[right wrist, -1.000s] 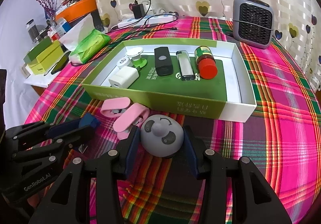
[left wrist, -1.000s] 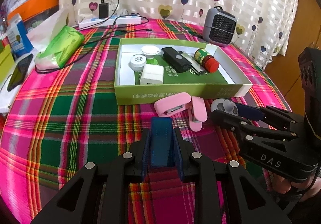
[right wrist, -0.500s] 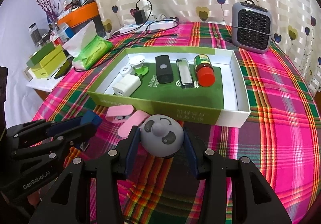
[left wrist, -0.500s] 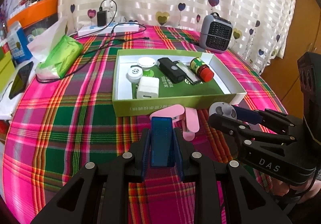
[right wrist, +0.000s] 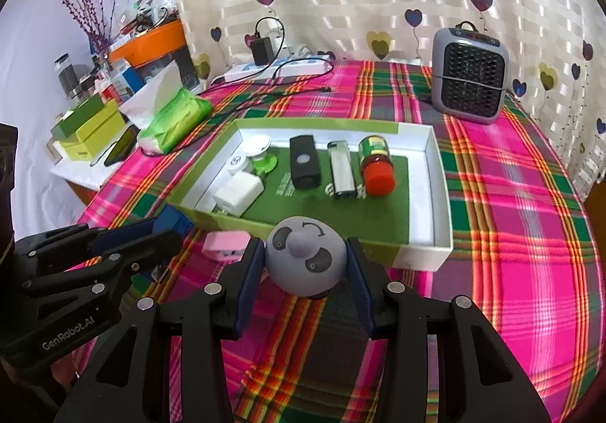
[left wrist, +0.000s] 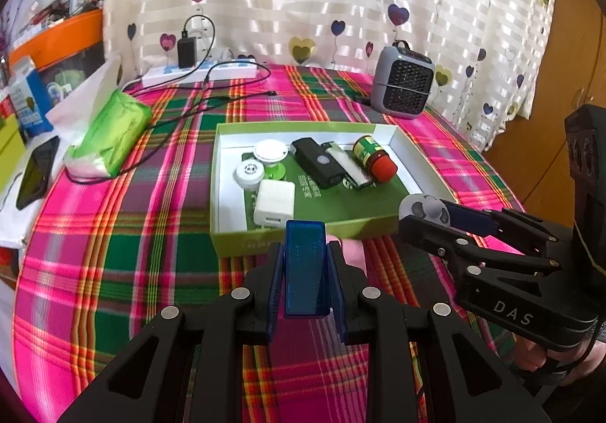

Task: Organize rigid objects
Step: 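Carry the USB stick with the left gripper while the right gripper carries the grey object into the box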

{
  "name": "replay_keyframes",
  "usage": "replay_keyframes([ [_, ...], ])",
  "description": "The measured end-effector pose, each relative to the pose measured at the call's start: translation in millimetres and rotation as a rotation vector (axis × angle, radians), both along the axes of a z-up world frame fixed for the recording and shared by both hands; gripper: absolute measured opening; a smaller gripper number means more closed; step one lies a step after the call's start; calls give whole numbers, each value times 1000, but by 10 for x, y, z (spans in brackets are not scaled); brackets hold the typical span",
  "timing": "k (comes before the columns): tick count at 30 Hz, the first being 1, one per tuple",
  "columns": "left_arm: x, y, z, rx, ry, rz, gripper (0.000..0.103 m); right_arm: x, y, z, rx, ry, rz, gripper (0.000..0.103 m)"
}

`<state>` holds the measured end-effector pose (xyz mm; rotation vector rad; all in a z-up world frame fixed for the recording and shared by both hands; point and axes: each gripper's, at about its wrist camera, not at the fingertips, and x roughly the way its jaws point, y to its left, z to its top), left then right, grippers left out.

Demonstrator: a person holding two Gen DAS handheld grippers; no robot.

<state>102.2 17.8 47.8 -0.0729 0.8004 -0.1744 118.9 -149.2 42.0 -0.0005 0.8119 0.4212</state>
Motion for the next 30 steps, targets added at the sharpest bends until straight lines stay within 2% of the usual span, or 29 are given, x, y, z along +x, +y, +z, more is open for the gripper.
replay_keyframes([
  [15, 382, -159, -22, -20, 16, -42, 22, 304, -166, 32, -18, 7, -60, 44],
  [30, 720, -221, -138, -42, 42, -53, 22, 574, -206, -111, -46, 51, -82, 44],
])
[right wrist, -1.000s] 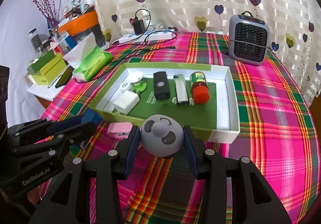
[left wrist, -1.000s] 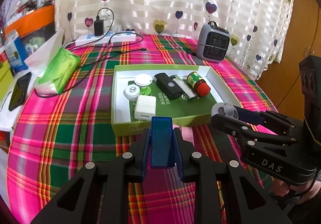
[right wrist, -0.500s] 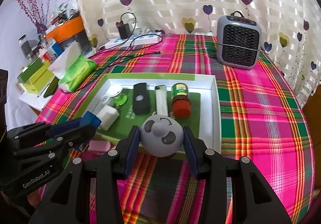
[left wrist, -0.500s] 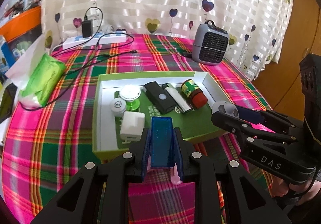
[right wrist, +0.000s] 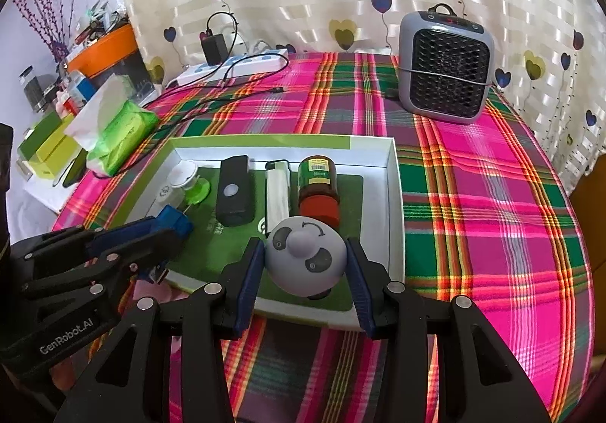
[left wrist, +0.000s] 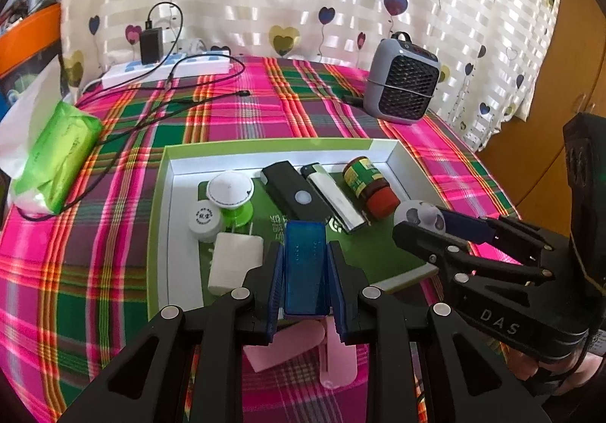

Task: Organize rigid objects
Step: 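Carry the USB stick with the left gripper while the right gripper carries the grey object into the box, then lower the USB stick and open the left gripper while the right gripper releases the grey object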

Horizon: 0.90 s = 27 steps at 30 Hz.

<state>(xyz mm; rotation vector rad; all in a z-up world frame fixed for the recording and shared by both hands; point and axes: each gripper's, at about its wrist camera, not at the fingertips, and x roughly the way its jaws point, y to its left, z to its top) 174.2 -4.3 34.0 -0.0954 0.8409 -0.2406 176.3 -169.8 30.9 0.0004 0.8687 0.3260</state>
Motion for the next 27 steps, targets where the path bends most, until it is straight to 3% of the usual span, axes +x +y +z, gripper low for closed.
replay_keyframes([
  [27, 254, -136, -267, 40, 72, -22, 22, 152, 35, -191, -52, 30, 2, 44],
])
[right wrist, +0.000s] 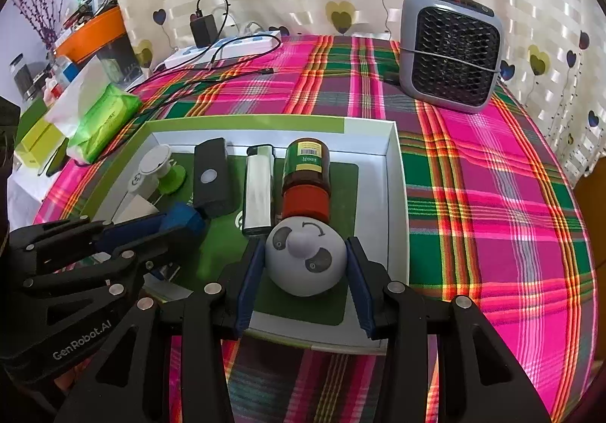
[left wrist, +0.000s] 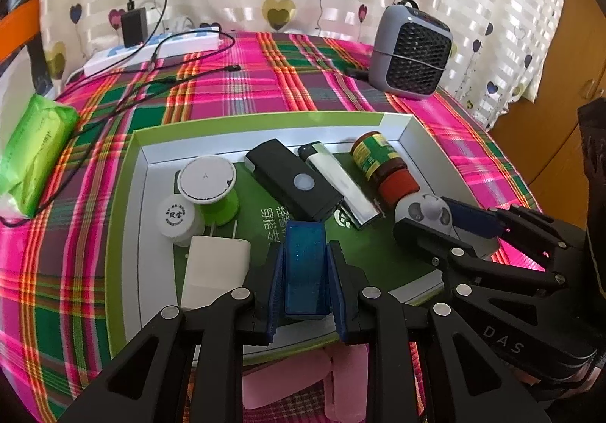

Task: Organize rigid objects
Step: 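Lower the USB stick and open the left gripper while the right gripper releases the grey object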

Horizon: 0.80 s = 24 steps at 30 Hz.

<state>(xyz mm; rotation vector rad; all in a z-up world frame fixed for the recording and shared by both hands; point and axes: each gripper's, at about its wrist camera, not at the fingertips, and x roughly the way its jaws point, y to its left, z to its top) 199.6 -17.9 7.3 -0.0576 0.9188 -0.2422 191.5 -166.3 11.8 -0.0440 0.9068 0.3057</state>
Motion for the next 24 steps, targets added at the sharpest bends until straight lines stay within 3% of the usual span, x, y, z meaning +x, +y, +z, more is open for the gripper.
replay_keyframes([
  [24, 5, 17, -38, 6, 6, 9, 22, -1, 56, -30, -51, -24, 9, 45],
])
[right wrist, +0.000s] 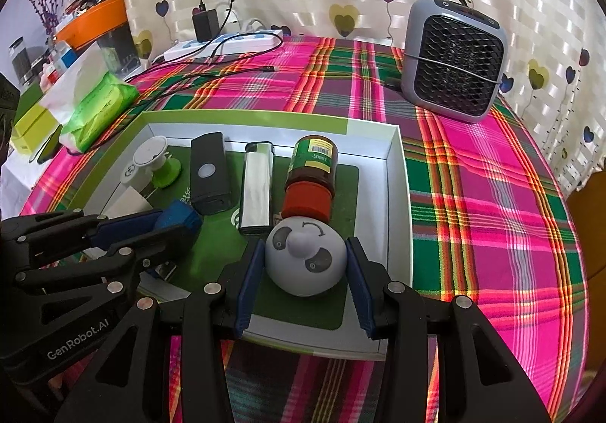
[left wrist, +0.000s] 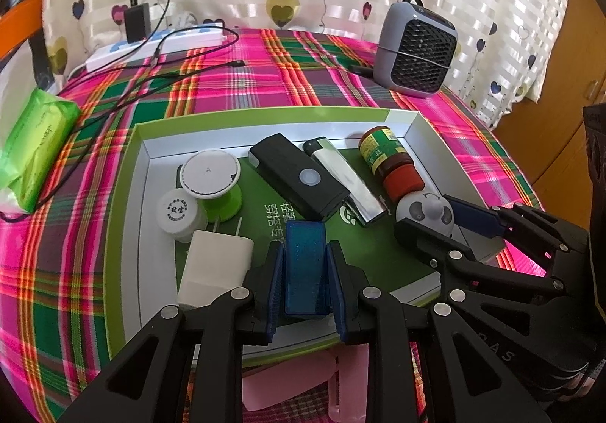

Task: Organize rigid objects
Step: 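Lower the USB stick and open the left gripper while the right gripper releases the grey object, then lift both open grippers away from the box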

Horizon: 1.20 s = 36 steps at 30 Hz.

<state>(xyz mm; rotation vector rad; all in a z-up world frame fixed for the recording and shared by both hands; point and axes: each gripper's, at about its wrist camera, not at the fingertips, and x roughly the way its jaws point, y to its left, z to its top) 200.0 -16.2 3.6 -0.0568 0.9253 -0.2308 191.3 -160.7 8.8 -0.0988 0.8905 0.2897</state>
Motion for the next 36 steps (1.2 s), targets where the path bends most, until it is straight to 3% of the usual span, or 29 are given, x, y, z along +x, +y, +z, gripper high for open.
replay_keyframes([
  [21, -94, 24, 75, 13, -16, 12, 28, -56, -26, 20, 22, 2, -17, 45],
  [36, -403, 101, 307, 1, -88, 30, 29, -290, -43, 201, 46, -44, -38, 45],
])
